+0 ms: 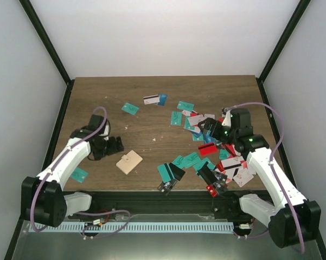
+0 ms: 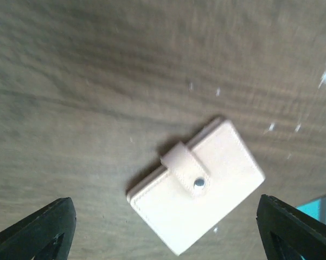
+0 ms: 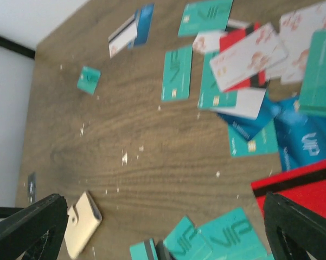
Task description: Put the credit cards into the card holder
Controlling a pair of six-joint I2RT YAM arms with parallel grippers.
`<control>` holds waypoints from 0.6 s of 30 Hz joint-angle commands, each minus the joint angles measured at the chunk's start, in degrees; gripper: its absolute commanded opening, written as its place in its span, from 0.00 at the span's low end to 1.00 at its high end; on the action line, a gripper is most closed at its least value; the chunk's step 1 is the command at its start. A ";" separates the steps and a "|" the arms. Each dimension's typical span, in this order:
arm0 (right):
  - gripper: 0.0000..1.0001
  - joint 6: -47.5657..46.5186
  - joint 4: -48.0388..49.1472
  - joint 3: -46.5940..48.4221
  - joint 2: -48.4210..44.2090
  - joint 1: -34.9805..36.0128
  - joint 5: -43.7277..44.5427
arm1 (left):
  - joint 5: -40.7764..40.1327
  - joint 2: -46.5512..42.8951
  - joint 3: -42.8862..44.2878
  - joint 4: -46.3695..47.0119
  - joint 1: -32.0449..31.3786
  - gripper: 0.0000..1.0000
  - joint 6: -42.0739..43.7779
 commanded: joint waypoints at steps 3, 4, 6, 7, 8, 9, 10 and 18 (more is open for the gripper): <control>1.00 1.91 -5.00 -2.56 -1.34 7.48 0.85 | 2.98 0.05 -5.47 0.25 -3.88 0.85 -1.28; 1.00 2.76 -4.39 -3.62 -1.51 8.34 0.86 | 2.99 0.58 -5.42 0.41 -4.16 0.85 -1.61; 1.00 4.62 -3.73 -4.87 -1.73 9.92 1.24 | 2.00 1.81 -4.40 -0.08 -4.31 0.85 -2.91; 1.00 5.42 -3.58 -5.26 -1.81 10.72 1.60 | 1.46 2.35 -4.10 0.26 -4.43 0.85 -3.54; 1.00 6.24 -3.72 -5.48 -1.95 11.31 2.09 | 1.17 3.11 -4.02 0.67 -4.51 0.85 -4.03; 1.00 6.90 -3.85 -5.61 -2.07 11.78 2.50 | 1.20 4.35 -3.93 0.94 -4.53 0.85 -4.23; 1.00 7.29 -3.72 -5.76 -2.22 12.04 2.56 | 1.86 5.69 -3.89 1.37 -4.57 0.85 -4.21; 1.00 3.86 -5.37 -4.41 -0.45 12.20 2.19 | 4.51 12.61 -5.08 5.46 -6.09 0.85 -4.00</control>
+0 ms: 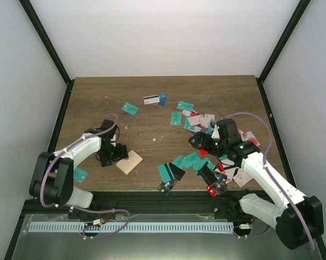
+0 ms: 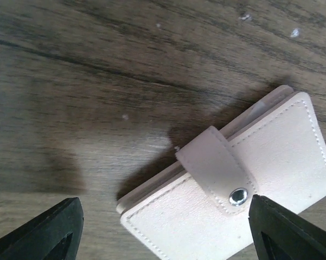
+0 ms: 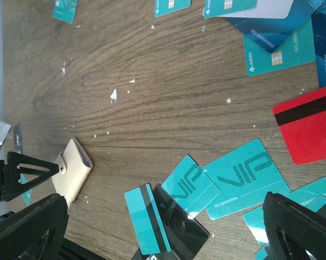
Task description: Put the credit cards into the card holder
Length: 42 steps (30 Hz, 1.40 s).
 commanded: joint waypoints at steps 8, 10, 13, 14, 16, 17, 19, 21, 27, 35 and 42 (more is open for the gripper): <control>1.00 -0.57 -1.89 0.42 -1.14 0.62 1.67 | 6.06 1.45 -0.42 1.69 -3.96 0.78 1.13; 1.00 -0.51 -1.29 0.30 -0.91 0.72 1.65 | 8.54 2.83 -1.16 2.74 -4.70 0.77 1.91; 1.00 -0.73 -0.35 0.13 -0.32 0.72 1.76 | 10.16 5.26 -0.11 3.20 -7.54 0.75 3.07; 1.00 -0.83 -0.31 0.23 0.01 0.67 1.70 | 9.86 5.42 0.57 2.61 -8.50 0.75 3.12; 1.00 -1.06 -0.43 0.59 0.55 0.69 1.63 | 9.90 4.92 2.08 1.63 -9.76 0.74 3.13; 1.00 -1.17 -0.41 0.71 0.75 0.70 1.67 | 10.12 4.54 2.90 0.89 -10.16 0.74 3.50; 1.00 -1.31 -0.35 0.77 0.97 0.69 1.88 | 8.55 3.67 5.29 -1.32 -10.43 0.76 5.02; 1.00 -1.31 -0.28 0.59 1.07 0.65 1.98 | 2.16 2.89 7.51 -4.17 -10.45 0.78 5.89; 1.00 -0.40 0.02 0.85 3.04 0.63 0.96 | -2.30 7.26 9.03 -4.59 -10.42 0.79 7.86; 1.00 0.36 -1.82 3.73 4.00 0.69 0.76 | 2.08 13.50 4.84 0.97 -10.53 0.69 6.82; 1.00 2.46 -0.98 2.33 2.56 0.72 0.44 | 4.75 17.96 3.32 6.29 -10.79 0.38 7.98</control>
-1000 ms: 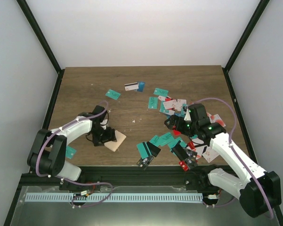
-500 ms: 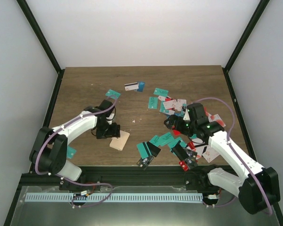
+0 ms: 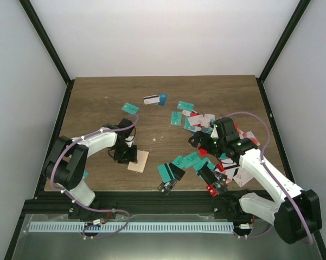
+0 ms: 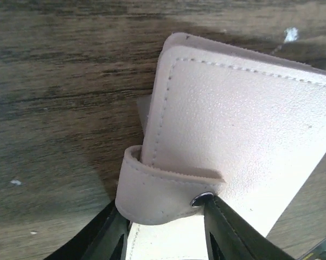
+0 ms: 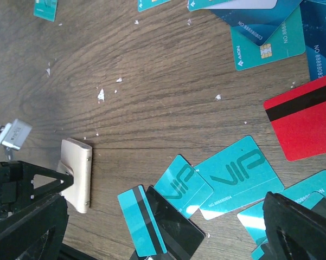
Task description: Put the credit cards into the card holder
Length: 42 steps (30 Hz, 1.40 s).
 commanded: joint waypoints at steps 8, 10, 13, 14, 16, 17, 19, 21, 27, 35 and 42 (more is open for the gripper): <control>1.00 5.06 4.31 0.80 0.92 0.66 -0.86 | 4.59 6.17 -0.93 9.12 -0.41 0.05 2.20; 1.00 6.68 6.97 -0.61 1.00 0.66 -2.07 | 6.84 5.24 -0.72 10.27 -0.45 0.04 2.04; 1.00 8.93 10.51 -2.73 1.25 0.69 -3.76 | 9.81 4.12 -0.41 11.49 -0.41 0.04 1.93; 1.00 9.39 11.69 -3.16 1.34 0.70 -4.26 | 9.99 3.85 -0.01 11.57 -0.45 0.04 2.00; 1.00 9.95 13.58 -3.47 2.11 0.66 -5.30 | 10.50 3.43 0.86 11.62 -0.45 0.04 2.46; 1.00 10.01 14.40 -3.45 2.63 0.66 -5.93 | 10.92 3.15 1.12 11.74 -0.41 0.04 2.67; 1.00 9.59 16.06 -3.20 4.03 0.66 -8.07 | 12.51 2.45 1.60 12.29 -0.45 0.04 3.10; 1.00 8.59 18.46 -3.28 5.44 0.78 -12.05 | 15.12 1.91 2.01 12.79 -0.43 0.04 3.64; 1.00 1.87 20.96 -1.25 12.38 4.07 -18.09 | 22.25 1.27 5.96 12.91 -0.47 0.04 4.40; 0.91 -1.02 24.71 1.62 19.50 8.10 -24.99 | 29.12 -0.05 9.99 13.52 -1.60 0.04 3.80; 0.86 -2.17 24.96 2.81 20.74 8.25 -24.48 | 33.55 -2.08 10.48 15.11 -3.38 0.04 2.91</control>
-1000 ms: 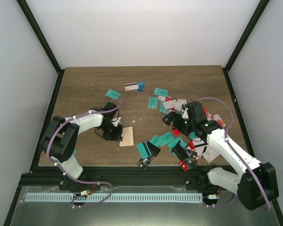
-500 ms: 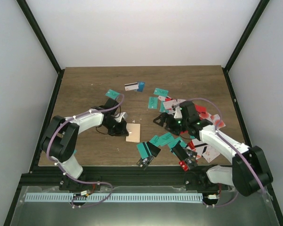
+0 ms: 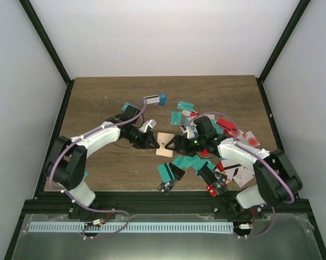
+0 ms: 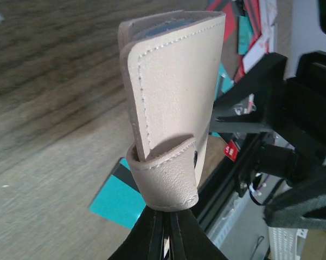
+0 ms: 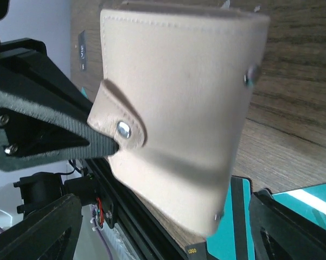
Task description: Put the credit cards into the card holder
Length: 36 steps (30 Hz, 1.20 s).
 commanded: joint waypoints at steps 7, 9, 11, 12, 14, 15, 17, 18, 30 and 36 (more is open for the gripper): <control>0.85 -6.21 -2.13 3.05 -1.36 0.26 -0.81 | 9.53 -5.39 0.99 4.71 -1.58 0.04 -2.02; 0.83 -6.47 -1.04 2.54 -2.20 -0.12 -3.42 | 11.10 -6.18 0.76 6.52 -1.70 0.04 -3.06; 0.79 -5.67 0.94 1.35 -3.46 -0.71 -5.80 | 12.44 -6.84 0.56 8.63 -1.76 0.04 -4.18; 0.77 -4.99 2.32 0.72 -4.29 -1.18 -7.47 | 12.99 -7.11 0.54 9.36 -1.82 0.04 -4.77; 0.72 -3.00 5.69 -0.89 -5.88 -2.10 -9.99 | 13.97 -7.58 0.61 10.71 -1.84 0.04 -5.79; 0.69 -1.97 7.30 -1.73 -6.67 -2.61 -11.27 | 14.56 -7.86 0.63 11.45 -1.79 0.04 -6.35; 0.65 0.30 10.26 -2.99 -7.90 -3.34 -13.52 | 15.52 -8.43 0.63 12.81 -1.88 0.04 -7.59; 0.63 1.06 11.56 -3.50 -8.60 -3.56 -14.53 | 15.77 -8.70 0.48 13.57 -1.92 0.04 -8.19; 0.36 7.60 20.84 -5.53 -12.34 -4.59 -18.95 | 16.98 -9.39 0.58 16.02 -2.03 0.04 -10.31; 0.38 7.60 19.04 -5.83 -15.51 -8.69 -20.08 | 16.26 -10.77 0.50 17.72 -2.00 0.04 -11.98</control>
